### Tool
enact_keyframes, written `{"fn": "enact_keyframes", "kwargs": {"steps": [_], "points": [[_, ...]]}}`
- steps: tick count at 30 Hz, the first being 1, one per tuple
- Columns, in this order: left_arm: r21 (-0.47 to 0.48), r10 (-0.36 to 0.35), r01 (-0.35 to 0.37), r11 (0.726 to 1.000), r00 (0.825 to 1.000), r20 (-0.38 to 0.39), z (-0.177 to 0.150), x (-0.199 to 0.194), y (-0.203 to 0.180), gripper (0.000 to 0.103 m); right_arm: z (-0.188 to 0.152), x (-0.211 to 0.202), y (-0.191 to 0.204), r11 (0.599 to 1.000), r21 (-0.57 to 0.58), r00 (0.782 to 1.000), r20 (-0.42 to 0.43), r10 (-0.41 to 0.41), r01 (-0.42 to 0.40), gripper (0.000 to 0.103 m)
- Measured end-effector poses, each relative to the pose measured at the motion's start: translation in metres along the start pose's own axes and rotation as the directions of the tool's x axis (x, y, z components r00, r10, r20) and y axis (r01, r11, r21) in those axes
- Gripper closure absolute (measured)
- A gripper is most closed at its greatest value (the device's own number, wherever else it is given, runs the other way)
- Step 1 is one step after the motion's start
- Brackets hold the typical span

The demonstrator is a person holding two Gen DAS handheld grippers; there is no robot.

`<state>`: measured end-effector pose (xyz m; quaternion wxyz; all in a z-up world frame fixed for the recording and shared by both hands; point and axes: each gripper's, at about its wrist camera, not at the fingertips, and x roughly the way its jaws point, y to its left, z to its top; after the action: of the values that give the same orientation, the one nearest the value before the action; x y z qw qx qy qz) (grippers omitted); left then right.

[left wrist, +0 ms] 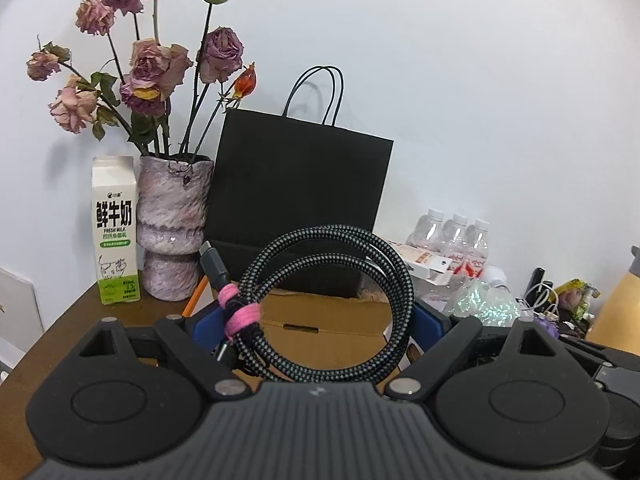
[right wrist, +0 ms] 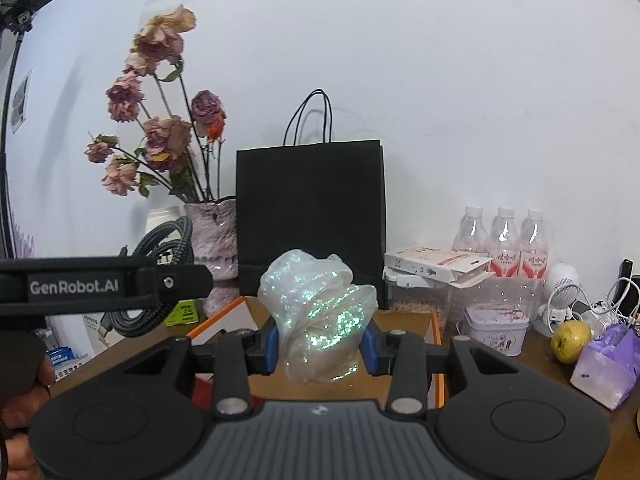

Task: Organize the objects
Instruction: 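Carry both items to the cardboard box and open both grippers inside it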

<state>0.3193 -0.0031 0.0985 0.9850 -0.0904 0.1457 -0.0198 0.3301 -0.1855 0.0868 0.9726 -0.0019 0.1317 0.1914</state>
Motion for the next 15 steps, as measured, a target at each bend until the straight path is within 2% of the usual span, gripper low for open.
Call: {"fn": "enact_keyframes", "kwargs": {"steps": [15], "points": [[-0.015, 0.090, -0.091, 0.996, 0.994, -0.062, 0.001, 0.079, 0.025, 0.011, 0.000, 0.074, -0.026, 0.999, 0.024, 0.997, -0.069, -0.030, 0.032, 0.065]]}}
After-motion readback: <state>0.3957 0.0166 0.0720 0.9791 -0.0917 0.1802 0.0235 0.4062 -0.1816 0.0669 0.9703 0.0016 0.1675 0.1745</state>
